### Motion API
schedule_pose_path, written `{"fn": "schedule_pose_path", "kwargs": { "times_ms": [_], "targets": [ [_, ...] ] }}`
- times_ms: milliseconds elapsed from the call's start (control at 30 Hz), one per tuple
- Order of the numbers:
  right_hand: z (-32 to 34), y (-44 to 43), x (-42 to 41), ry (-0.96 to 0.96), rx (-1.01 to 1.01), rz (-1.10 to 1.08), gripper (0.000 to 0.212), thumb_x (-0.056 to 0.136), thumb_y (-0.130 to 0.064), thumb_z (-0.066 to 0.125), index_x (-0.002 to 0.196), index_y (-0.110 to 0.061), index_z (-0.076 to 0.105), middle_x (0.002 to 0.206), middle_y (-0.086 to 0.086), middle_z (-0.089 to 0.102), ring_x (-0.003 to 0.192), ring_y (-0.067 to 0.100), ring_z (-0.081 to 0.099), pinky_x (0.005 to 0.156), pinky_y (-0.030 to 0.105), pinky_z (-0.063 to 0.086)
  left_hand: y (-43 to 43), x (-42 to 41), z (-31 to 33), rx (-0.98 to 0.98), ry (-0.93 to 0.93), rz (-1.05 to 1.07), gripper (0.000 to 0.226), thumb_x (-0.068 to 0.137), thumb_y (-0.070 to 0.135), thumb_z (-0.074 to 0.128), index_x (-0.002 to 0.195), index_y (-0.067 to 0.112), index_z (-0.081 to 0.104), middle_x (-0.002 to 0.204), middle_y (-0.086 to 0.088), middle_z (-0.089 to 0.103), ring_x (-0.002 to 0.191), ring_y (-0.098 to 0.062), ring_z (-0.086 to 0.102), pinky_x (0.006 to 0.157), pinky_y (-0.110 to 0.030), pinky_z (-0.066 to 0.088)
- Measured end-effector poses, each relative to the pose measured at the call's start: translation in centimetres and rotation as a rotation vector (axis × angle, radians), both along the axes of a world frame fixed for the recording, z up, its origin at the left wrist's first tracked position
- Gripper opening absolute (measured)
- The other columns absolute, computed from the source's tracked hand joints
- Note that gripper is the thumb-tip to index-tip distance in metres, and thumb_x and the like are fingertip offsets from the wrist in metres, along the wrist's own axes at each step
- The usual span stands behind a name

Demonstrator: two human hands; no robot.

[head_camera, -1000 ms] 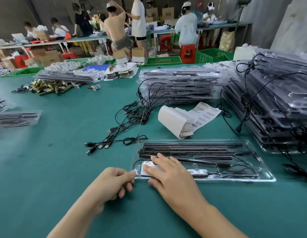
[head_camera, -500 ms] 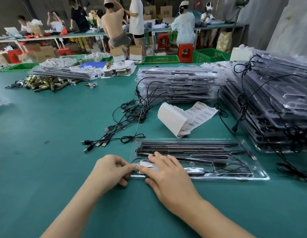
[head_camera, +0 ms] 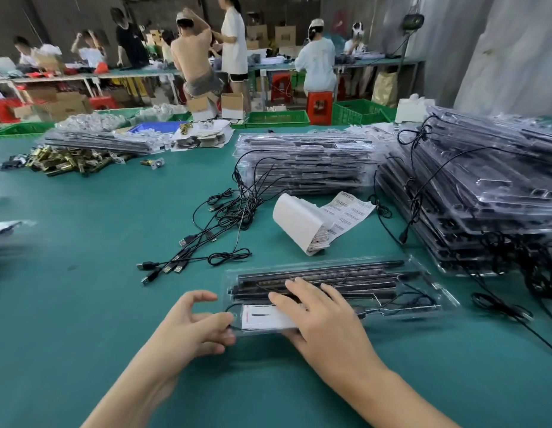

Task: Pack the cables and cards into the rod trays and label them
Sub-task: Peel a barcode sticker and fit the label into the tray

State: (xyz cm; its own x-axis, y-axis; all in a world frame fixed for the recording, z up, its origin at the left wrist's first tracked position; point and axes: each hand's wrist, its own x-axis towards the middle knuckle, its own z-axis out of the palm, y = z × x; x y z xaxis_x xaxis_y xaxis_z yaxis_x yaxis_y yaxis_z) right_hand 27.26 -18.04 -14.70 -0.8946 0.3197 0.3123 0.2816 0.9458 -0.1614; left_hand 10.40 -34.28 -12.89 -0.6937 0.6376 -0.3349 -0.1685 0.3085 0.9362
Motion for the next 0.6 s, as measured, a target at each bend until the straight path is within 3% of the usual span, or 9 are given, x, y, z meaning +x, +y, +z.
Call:
{"fn": "schedule_pose_path", "kwargs": {
  "times_ms": [67,133,167,233,300,333,433,500,600],
  "targets": [
    [0.4,0.2,0.4,0.047,0.04,0.011,0.073,0.056,-0.012,0.096,0.123,-0.029,0.072,0.123,0.003,0.072,0.114,0.019,0.07,0.091,0.038,0.059,-0.4,1.0,0.5,0.101,0.049,-0.01,0.04,0.092,0.01,0.07,0.119,0.036,0.056,0.075,-0.009,0.071,0.066,-0.021,0.068,0.06,-0.028,0.052],
    [1.7,0.4,0.6,0.04,0.075,0.051,0.07,0.063,-0.009,0.093,0.126,-0.03,0.07,0.122,0.001,0.073,0.111,0.018,0.07,0.087,0.032,0.059,-0.8,1.6,1.4,0.197,0.15,-0.044,0.032,0.096,0.018,0.065,0.114,0.044,0.066,0.068,-0.005,0.063,0.061,-0.018,0.059,0.06,-0.027,0.05],
    [2.8,0.4,0.6,0.017,0.089,0.078,0.061,0.073,-0.015,0.088,0.128,-0.033,0.068,0.122,-0.001,0.073,0.11,0.018,0.07,0.086,0.032,0.059,-1.1,1.8,1.9,0.214,0.257,-0.073,0.021,0.099,0.029,0.061,0.111,0.043,0.072,0.066,-0.002,0.059,0.06,-0.016,0.056,0.06,-0.024,0.048],
    [5.7,0.7,0.6,-0.061,0.063,0.107,0.036,0.097,-0.036,0.065,0.132,-0.038,0.057,0.118,-0.006,0.071,0.105,0.02,0.068,0.083,0.037,0.056,-2.0,1.6,2.9,0.187,0.605,-0.147,0.036,0.1,0.059,0.047,0.109,0.039,0.076,0.071,0.002,0.055,0.064,-0.011,0.052,0.062,-0.022,0.042],
    [8.6,1.1,0.8,-0.158,-0.05,0.123,0.028,0.103,-0.048,0.049,0.13,-0.042,0.047,0.105,-0.008,0.07,0.094,0.021,0.064,0.08,0.039,0.052,-2.7,1.3,4.2,0.187,0.889,-0.18,0.048,0.097,0.067,0.039,0.113,0.039,0.075,0.087,0.004,0.053,0.081,-0.011,0.055,0.075,-0.021,0.041],
    [10.1,1.3,0.8,-0.171,-0.097,0.135,0.025,0.101,-0.049,0.05,0.126,-0.043,0.049,0.095,-0.008,0.07,0.086,0.019,0.063,0.077,0.037,0.051,-2.8,1.2,4.9,0.232,0.927,-0.167,0.045,0.095,0.065,0.044,0.115,0.038,0.074,0.097,0.006,0.054,0.094,-0.013,0.056,0.084,-0.021,0.042],
    [15.1,1.6,0.7,-0.175,-0.341,0.223,0.01,0.097,-0.046,0.061,0.107,-0.043,0.06,0.084,-0.013,0.067,0.074,0.003,0.061,0.067,0.023,0.05,-1.5,1.2,6.8,0.391,0.821,-0.14,0.032,0.085,0.049,0.064,0.113,0.035,0.071,0.116,0.006,0.068,0.117,-0.014,0.062,0.1,-0.024,0.045],
    [17.9,2.4,0.1,-0.244,-0.497,0.292,0.003,0.097,-0.043,0.064,0.094,-0.045,0.064,0.087,-0.021,0.069,0.077,-0.004,0.064,0.069,0.015,0.053,0.0,1.2,8.3,0.541,0.625,-0.195,0.03,0.077,0.041,0.08,0.106,0.035,0.075,0.104,0.008,0.076,0.1,-0.007,0.07,0.088,-0.02,0.052],
    [20.1,3.7,-1.2,-0.371,-0.66,0.33,0.01,0.095,-0.047,0.064,0.098,-0.038,0.067,0.096,-0.005,0.072,0.091,0.017,0.071,0.076,0.046,0.063,1.2,0.1,11.2,0.627,0.454,-0.321,0.027,0.075,0.042,0.082,0.099,0.031,0.08,0.091,0.007,0.079,0.08,-0.005,0.073,0.072,-0.015,0.055]
  ]
}}
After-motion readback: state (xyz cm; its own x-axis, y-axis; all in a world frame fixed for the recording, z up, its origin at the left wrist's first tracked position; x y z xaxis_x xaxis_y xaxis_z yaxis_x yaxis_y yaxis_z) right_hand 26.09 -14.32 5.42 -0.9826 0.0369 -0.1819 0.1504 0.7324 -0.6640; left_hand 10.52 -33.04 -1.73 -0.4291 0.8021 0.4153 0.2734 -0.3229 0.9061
